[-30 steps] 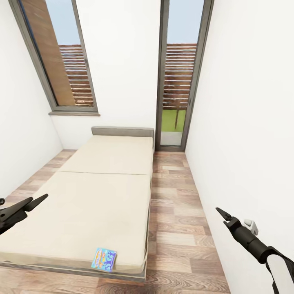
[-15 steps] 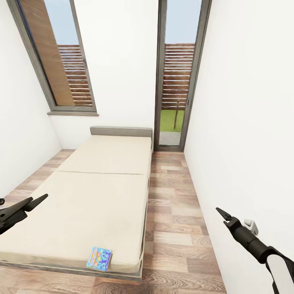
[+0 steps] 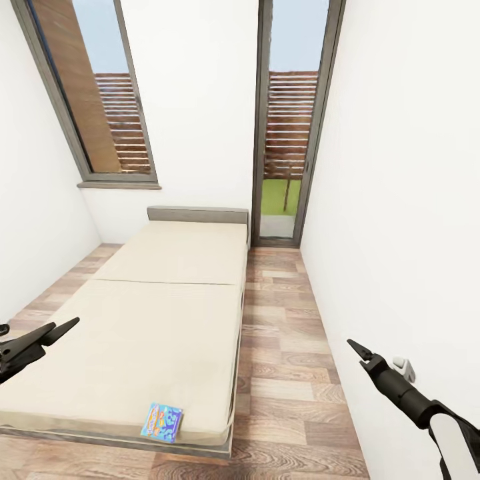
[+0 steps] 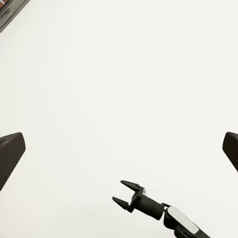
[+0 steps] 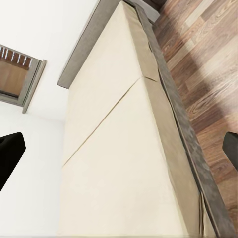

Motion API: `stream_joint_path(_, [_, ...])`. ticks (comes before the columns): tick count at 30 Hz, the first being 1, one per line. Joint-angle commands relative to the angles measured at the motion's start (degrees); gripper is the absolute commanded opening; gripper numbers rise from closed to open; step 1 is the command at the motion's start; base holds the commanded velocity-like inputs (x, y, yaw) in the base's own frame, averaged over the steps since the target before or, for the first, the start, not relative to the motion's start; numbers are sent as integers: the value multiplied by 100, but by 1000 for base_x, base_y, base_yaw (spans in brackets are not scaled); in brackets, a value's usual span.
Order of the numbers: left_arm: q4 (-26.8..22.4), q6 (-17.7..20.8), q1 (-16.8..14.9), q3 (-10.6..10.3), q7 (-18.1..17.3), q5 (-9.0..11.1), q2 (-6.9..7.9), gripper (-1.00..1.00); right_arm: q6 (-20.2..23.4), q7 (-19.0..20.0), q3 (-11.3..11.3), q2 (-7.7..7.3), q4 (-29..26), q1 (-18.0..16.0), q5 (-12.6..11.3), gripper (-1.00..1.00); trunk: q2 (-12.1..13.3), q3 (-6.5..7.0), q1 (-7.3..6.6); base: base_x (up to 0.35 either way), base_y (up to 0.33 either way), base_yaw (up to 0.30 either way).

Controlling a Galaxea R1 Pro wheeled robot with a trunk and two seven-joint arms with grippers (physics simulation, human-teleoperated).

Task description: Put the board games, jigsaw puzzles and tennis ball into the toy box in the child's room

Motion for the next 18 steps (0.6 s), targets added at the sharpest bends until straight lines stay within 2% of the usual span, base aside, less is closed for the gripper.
stream_joint_path(1, [-1, 61, -5, -1, -25, -13, 0, 100, 39, 10, 40, 0, -2, -6, -8, 100, -12, -12, 3, 0, 0, 0])
stream_joint_path(9, [8, 79, -5, -57, -25, -24, -2, 100, 19, 1, 165, 1, 0, -12, 2, 100, -52, -30, 25, 0, 0, 0])
stream_joint_path(13, [104, 100, -12, -375, -9, -126, 3, 100, -59, 0, 202, 1, 10, -13, 19, 100, -213, -102, 113, 0, 0, 0])
stream_joint_path(18, [340, 140, -41, -777, 577, -205, 2, 100, -94, -6, 449, 1, 15, -7, 105, 100, -413, -192, 223, 0, 0, 0])
